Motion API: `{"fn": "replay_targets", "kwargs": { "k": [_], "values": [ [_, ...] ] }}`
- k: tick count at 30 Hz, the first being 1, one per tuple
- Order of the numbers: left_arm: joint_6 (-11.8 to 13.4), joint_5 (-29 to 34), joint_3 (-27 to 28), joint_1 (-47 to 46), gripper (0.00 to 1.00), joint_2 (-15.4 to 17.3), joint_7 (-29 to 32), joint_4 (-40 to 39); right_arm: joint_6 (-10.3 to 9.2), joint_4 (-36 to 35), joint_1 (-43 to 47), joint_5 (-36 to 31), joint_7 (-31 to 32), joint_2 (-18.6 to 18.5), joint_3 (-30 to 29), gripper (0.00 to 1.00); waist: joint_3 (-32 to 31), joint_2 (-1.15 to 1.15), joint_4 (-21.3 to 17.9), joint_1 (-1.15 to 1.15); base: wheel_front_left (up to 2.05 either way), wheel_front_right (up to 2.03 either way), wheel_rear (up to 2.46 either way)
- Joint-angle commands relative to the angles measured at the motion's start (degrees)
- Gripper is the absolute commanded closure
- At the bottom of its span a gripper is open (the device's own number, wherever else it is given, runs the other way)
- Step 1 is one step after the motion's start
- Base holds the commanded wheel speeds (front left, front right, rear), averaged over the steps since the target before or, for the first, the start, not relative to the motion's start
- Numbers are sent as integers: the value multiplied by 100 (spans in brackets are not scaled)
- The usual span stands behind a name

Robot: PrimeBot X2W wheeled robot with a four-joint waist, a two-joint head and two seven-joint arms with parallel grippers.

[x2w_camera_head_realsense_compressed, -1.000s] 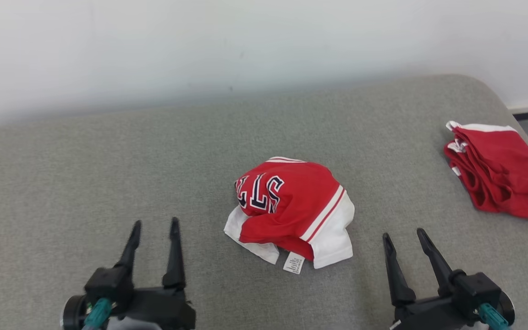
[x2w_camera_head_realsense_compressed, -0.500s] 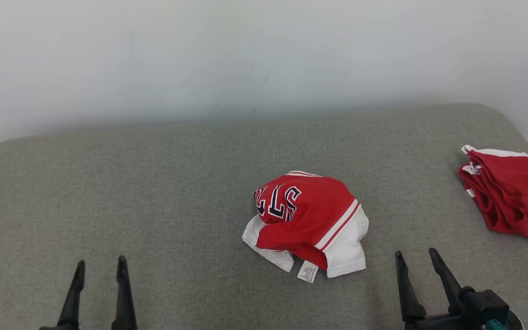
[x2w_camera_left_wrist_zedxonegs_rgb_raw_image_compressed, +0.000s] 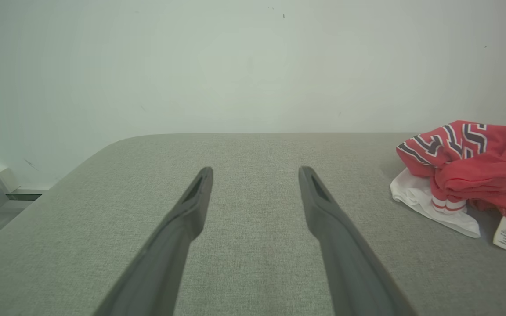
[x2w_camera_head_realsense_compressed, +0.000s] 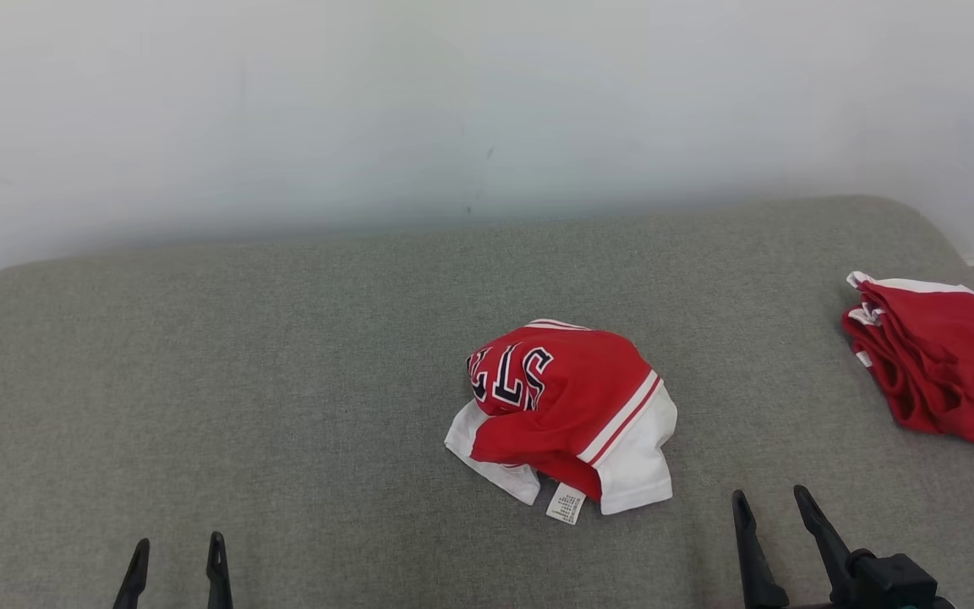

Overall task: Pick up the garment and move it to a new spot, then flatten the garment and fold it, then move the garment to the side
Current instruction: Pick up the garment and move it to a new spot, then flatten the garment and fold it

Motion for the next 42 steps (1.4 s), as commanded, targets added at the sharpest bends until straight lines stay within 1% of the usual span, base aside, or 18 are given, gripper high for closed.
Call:
{"fn": "replay_targets", "kwargs": {
  "k": [1, 9, 19, 42],
  "values": [
    [-28, 42, 23, 83, 0, -17, -17, 6, -14, -3, 38, 35, -7, -8, -4, 0, 3, 0, -4, 0, 0, 0, 0],
    [-118, 10, 54, 6, 0, -70, -17, 138, -14, 3, -22, 37, -6, 36, 6, 0, 30, 0, -21, 0, 0, 0, 0],
    [-174, 32, -47, -137, 0, -94, -17, 592, -14, -15, -43, 18, 6, 48, 31, 0, 83, 0, 3, 0, 0, 0, 0],
    [-222, 100, -53, -191, 0, -115, -17, 563, -15, -17, -74, 29, 17, 68, 70, 0, 97, 0, -23, 0, 0, 0, 0]
  ]
}}
